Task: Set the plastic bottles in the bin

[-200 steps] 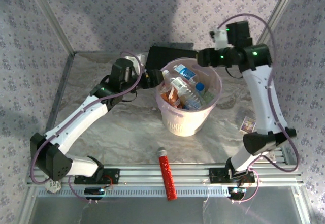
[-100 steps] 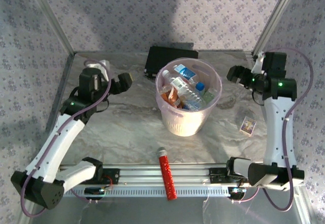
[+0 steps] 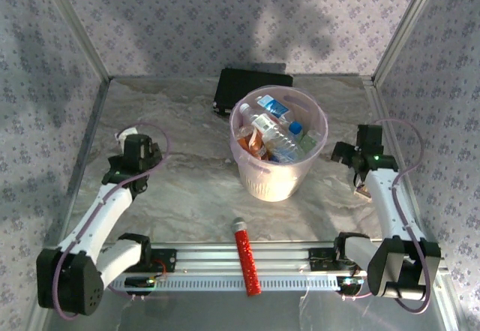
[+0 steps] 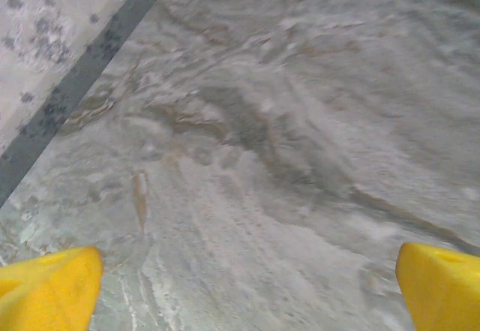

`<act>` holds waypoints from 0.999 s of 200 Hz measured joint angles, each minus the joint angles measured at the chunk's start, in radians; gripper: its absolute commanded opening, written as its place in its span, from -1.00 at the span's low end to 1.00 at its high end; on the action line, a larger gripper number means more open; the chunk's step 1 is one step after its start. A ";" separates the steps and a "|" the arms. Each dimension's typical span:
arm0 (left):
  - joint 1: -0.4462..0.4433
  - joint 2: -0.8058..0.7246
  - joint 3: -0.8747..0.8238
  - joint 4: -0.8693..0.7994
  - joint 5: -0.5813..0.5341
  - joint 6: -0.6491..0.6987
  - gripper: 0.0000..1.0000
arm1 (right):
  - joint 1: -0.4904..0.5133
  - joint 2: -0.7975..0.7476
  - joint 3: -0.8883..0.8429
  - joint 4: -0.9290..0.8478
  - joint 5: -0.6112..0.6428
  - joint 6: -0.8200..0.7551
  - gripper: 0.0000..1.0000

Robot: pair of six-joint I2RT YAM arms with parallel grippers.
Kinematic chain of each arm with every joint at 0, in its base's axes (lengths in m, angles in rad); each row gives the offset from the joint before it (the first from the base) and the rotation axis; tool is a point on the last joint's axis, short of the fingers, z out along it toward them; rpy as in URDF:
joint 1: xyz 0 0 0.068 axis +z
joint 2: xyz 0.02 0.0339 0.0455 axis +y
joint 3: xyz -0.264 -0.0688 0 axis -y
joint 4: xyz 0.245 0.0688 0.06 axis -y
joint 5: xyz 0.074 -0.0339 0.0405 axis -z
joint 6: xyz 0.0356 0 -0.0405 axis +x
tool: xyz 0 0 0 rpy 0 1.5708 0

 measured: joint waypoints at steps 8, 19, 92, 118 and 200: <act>0.018 0.019 -0.024 0.043 -0.007 0.005 0.99 | 0.008 0.009 -0.025 0.053 0.011 0.000 0.99; 0.045 0.050 -0.053 0.105 -0.010 0.007 0.99 | 0.022 0.032 -0.051 0.132 0.036 0.000 0.99; 0.155 0.313 -0.113 0.539 0.055 0.111 1.00 | 0.093 0.321 -0.178 0.636 0.147 -0.037 0.98; 0.162 0.419 -0.117 0.665 0.092 0.163 0.99 | 0.138 0.393 -0.183 0.785 0.205 -0.106 0.97; 0.159 0.524 -0.211 1.004 0.253 0.279 1.00 | 0.129 0.436 -0.409 1.273 0.171 -0.233 0.99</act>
